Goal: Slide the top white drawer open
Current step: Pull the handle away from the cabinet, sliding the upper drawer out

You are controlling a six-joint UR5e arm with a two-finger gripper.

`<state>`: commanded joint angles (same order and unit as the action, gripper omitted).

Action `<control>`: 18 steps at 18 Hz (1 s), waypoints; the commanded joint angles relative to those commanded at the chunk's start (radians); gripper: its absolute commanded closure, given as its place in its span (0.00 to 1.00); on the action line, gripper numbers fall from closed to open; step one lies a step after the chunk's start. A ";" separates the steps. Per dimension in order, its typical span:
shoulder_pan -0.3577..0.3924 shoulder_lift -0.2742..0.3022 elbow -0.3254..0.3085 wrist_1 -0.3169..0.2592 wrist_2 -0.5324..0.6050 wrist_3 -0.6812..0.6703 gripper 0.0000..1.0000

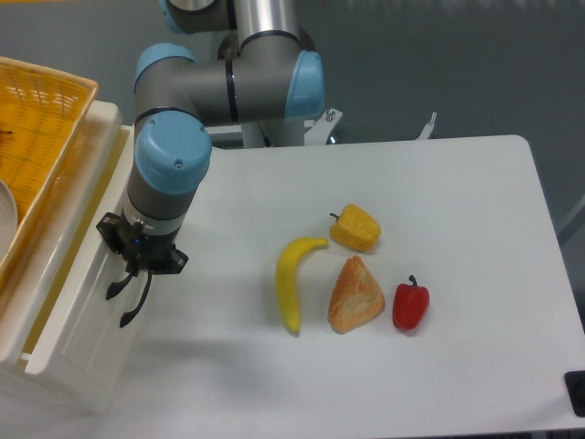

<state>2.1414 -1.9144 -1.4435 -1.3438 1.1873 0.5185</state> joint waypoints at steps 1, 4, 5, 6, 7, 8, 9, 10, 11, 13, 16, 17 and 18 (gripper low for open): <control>0.008 0.002 0.000 0.000 0.000 0.002 0.90; 0.021 0.005 0.003 -0.002 0.000 0.002 0.90; 0.021 0.006 0.003 -0.002 0.000 0.002 0.90; 0.025 0.006 0.003 -0.002 0.000 0.002 0.90; 0.032 0.008 0.005 -0.003 0.000 0.002 0.90; 0.034 0.008 0.006 -0.003 0.002 0.003 0.90; 0.035 0.008 0.006 -0.005 0.002 0.003 0.90; 0.040 0.008 0.008 -0.005 0.002 0.003 0.90; 0.040 0.008 0.008 -0.005 0.002 0.003 0.90; 0.049 0.008 0.011 -0.005 0.002 0.003 0.90; 0.054 0.006 0.011 -0.008 0.002 0.023 0.90; 0.057 0.006 0.011 -0.008 0.002 0.029 0.90; 0.064 0.005 0.011 -0.009 0.003 0.029 0.90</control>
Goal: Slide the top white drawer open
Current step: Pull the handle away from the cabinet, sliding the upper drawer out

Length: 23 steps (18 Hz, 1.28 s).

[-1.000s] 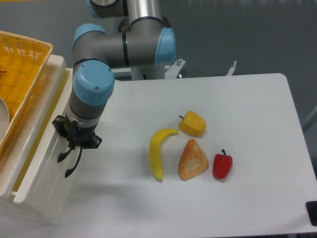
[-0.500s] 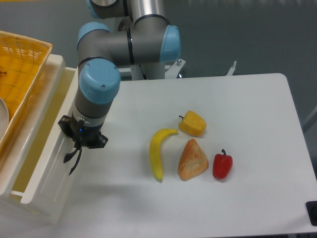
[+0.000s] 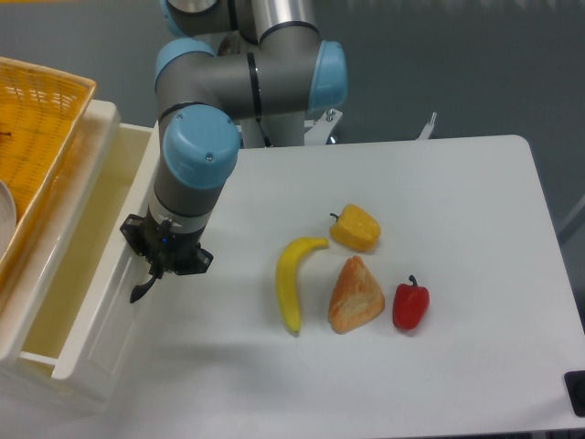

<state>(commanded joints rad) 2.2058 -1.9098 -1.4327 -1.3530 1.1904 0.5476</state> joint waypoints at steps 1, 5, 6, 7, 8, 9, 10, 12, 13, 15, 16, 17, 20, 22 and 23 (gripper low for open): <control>0.003 0.000 -0.002 0.000 0.000 0.002 0.90; 0.021 0.000 -0.002 0.000 0.000 0.012 0.90; 0.025 -0.002 0.000 0.000 0.000 0.012 0.90; 0.028 -0.006 0.002 0.002 0.011 0.014 0.90; 0.031 -0.006 0.002 -0.002 0.035 0.020 0.90; 0.031 -0.006 0.002 -0.003 0.050 0.031 0.90; 0.032 -0.006 0.002 -0.003 0.052 0.038 0.90; 0.048 -0.005 0.002 -0.005 0.052 0.044 0.90; 0.049 -0.005 0.002 -0.006 0.052 0.044 0.90; 0.061 -0.005 0.002 -0.008 0.052 0.048 0.90; 0.068 -0.005 0.002 -0.008 0.052 0.049 0.90; 0.072 -0.003 0.002 -0.011 0.051 0.055 0.90; 0.080 0.000 0.002 -0.011 0.051 0.063 0.90; 0.087 0.000 0.002 -0.011 0.049 0.064 0.90; 0.089 0.000 0.002 -0.011 0.049 0.064 0.90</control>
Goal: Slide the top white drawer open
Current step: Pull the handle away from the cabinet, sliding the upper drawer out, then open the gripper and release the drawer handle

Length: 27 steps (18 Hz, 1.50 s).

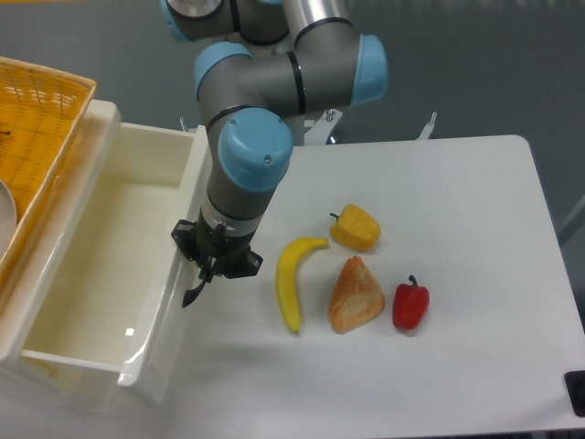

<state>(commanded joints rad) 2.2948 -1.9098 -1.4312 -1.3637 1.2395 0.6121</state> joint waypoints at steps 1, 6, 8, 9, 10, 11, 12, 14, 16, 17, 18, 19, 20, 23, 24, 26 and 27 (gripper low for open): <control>0.000 0.000 0.000 0.000 0.000 0.000 0.90; 0.008 -0.003 0.000 0.000 -0.002 0.014 0.90; 0.014 -0.005 0.000 0.000 -0.006 0.026 0.90; 0.018 -0.006 0.000 0.000 -0.009 0.028 0.90; 0.020 -0.008 0.000 0.000 -0.014 0.029 0.90; 0.020 -0.009 -0.002 0.000 -0.017 0.031 0.90; 0.023 -0.009 -0.002 0.000 -0.018 0.040 0.90; 0.037 -0.009 -0.002 -0.012 -0.031 0.055 0.90; 0.044 -0.009 -0.002 -0.021 -0.035 0.072 0.90; 0.045 -0.009 -0.002 -0.021 -0.035 0.072 0.90; 0.045 -0.009 -0.002 -0.021 -0.035 0.072 0.89; 0.046 -0.009 -0.002 -0.021 -0.035 0.072 0.89; 0.049 -0.009 -0.002 -0.021 -0.035 0.072 0.89; 0.051 -0.009 -0.003 -0.021 -0.043 0.072 0.87; 0.051 -0.009 -0.003 -0.021 -0.043 0.072 0.85; 0.051 -0.009 -0.003 -0.023 -0.044 0.072 0.84; 0.052 -0.009 -0.003 -0.023 -0.046 0.072 0.79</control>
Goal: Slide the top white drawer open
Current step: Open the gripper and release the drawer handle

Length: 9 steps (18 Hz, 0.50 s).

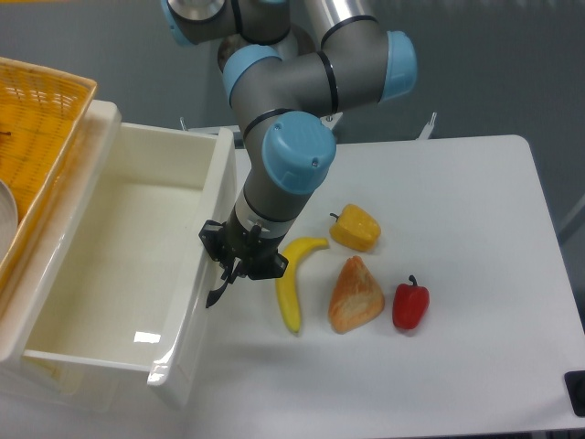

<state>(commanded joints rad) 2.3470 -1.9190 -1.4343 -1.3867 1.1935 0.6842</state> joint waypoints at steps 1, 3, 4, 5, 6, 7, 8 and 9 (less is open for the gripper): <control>0.000 0.000 0.000 0.000 0.000 0.000 0.75; 0.002 0.000 0.000 0.000 0.000 0.000 0.65; 0.000 0.000 0.000 0.000 0.000 0.000 0.62; 0.002 0.000 0.000 -0.002 0.000 -0.002 0.60; 0.000 0.000 0.000 -0.002 0.000 -0.002 0.56; 0.002 0.000 0.000 -0.002 0.000 -0.002 0.53; 0.002 0.000 0.000 -0.003 0.000 -0.002 0.49; 0.002 0.000 0.000 -0.002 0.002 -0.002 0.46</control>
<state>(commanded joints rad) 2.3485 -1.9190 -1.4343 -1.3883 1.1950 0.6826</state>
